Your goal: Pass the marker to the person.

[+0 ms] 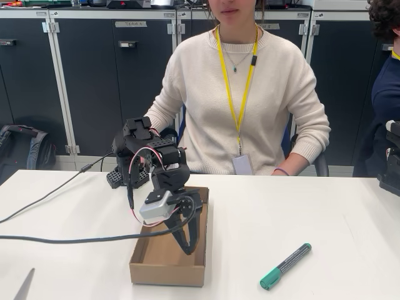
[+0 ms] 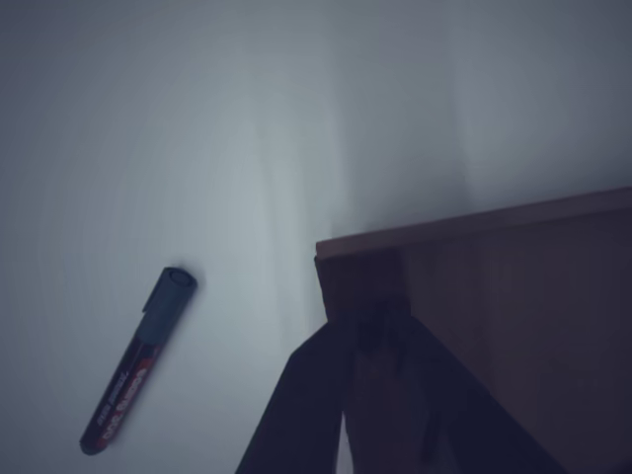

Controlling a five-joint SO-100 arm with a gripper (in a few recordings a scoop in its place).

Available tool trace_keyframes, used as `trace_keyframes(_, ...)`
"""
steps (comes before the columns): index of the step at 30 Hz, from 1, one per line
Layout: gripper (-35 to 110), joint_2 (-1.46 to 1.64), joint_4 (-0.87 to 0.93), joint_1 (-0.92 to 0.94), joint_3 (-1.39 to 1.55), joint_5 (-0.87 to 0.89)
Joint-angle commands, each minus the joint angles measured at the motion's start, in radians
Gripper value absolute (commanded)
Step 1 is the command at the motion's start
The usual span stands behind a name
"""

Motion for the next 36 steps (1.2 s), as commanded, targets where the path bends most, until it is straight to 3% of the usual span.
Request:
trace_keyframes(1, -5, 0.015, -0.002, -0.060, -0.089, 0.005)
trace_keyframes(22, -5, -0.094, -0.104, -0.241, -0.110, -0.006)
trace_keyframes(36, -5, -0.207, -0.396, -0.227, -0.098, -0.138)
